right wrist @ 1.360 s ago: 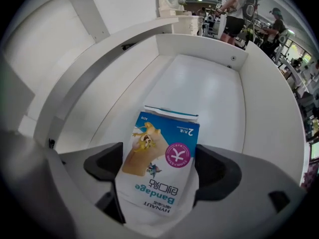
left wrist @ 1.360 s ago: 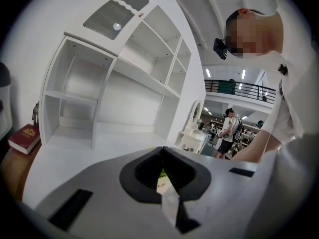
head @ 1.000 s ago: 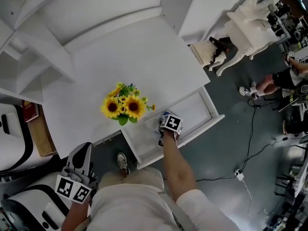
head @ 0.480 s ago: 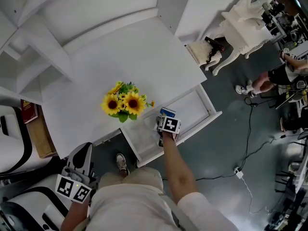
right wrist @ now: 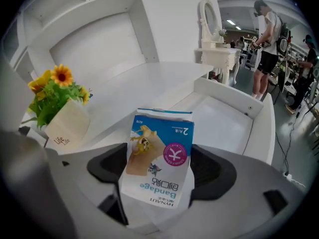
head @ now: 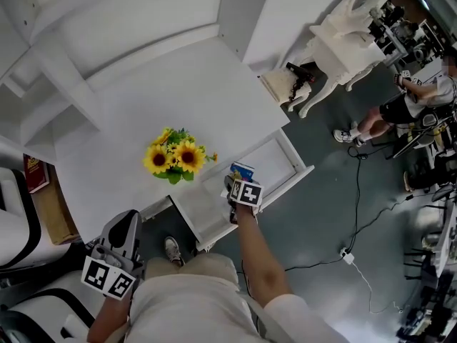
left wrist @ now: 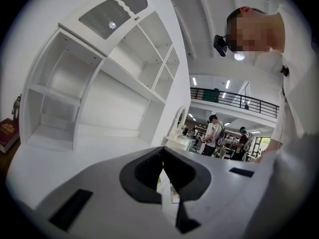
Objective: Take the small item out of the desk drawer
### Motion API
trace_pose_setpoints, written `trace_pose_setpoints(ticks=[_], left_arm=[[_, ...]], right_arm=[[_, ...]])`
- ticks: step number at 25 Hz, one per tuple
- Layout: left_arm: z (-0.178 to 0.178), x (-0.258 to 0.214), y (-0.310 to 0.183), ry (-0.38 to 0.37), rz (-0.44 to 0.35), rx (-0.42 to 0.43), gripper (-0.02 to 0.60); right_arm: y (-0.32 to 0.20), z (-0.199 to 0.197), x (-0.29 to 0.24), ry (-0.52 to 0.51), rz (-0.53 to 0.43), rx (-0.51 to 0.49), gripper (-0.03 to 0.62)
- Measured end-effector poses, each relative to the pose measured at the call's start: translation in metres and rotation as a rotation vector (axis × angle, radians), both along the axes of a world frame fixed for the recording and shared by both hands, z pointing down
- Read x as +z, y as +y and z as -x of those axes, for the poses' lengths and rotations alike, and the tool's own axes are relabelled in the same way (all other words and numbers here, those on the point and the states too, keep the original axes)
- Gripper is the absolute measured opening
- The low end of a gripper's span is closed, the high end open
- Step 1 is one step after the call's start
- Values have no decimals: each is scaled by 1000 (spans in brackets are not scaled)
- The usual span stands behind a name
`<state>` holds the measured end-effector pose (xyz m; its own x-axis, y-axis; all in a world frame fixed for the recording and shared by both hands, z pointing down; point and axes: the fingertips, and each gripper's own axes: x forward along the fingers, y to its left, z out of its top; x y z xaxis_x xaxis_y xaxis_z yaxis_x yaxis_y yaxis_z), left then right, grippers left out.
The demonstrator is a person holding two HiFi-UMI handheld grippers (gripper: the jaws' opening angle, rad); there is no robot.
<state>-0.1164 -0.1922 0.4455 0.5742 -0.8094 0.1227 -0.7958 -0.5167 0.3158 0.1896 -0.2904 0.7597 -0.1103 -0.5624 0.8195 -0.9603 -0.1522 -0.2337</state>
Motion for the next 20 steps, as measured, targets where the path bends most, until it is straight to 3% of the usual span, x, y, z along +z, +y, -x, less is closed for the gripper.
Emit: trace_pose_setpoints(ticks=[20], left_arm=[[-18,-24,1,35,-86,69,16]], right_arm=[[6,-13,-131,-31,-371,4,411]])
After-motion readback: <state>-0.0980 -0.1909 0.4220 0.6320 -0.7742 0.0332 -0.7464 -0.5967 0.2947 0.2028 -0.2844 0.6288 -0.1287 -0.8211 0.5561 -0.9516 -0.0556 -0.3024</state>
